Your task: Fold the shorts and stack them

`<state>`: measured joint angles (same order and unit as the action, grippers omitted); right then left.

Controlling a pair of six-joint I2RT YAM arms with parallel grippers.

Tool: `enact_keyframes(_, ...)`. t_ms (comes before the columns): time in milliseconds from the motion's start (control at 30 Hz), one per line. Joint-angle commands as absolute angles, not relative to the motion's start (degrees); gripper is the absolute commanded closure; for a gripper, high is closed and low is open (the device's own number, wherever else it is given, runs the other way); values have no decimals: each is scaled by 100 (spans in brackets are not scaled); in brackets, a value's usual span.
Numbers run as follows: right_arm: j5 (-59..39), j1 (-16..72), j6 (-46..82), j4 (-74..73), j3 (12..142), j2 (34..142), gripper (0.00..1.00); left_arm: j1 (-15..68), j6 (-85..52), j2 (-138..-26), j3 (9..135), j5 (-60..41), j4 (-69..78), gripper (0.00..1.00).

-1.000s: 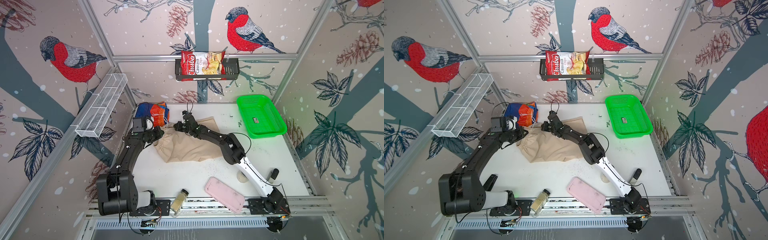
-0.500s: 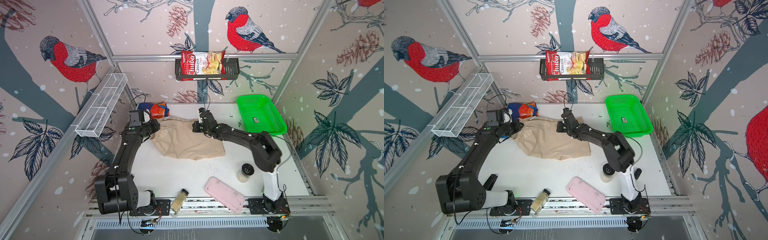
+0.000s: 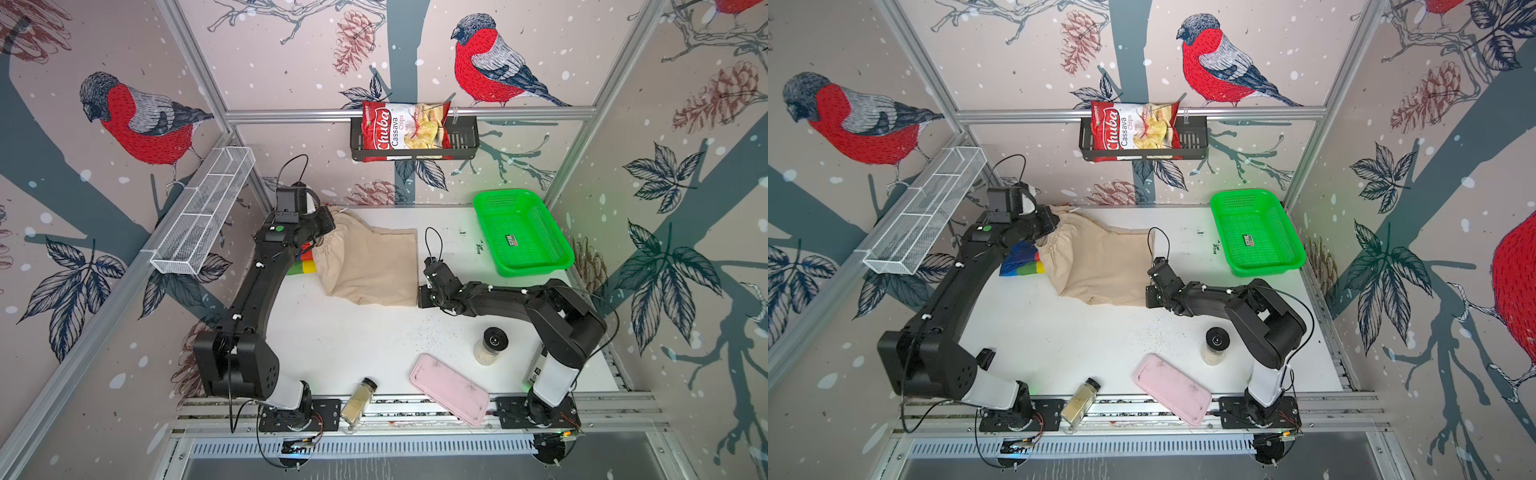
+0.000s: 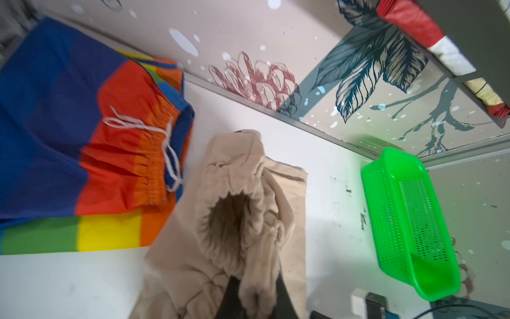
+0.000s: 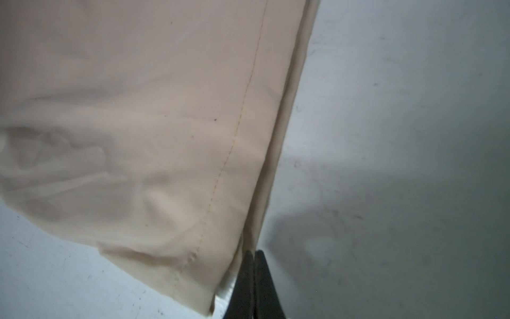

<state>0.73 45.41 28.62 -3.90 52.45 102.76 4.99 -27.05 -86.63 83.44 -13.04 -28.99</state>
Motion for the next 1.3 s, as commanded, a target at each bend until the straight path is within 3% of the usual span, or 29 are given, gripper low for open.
enact_keyframes(0,-100,4588,2900,-779,5227,10424,100,738,-2990,-8870,8467,-1069,-2918,100)
enact_keyframes(767,-448,4203,3186,-1531,4105,9705,100,2409,-4004,-11140,9904,-621,-2652,100)
enact_keyframes(1033,-917,3747,2936,-1247,4788,9382,100,2451,-3831,-10434,9598,-1130,-2642,100)
enact_keyframes(1267,-1405,3820,3141,-1079,5779,10490,100,2283,-3667,-9514,8956,-1143,-2690,100)
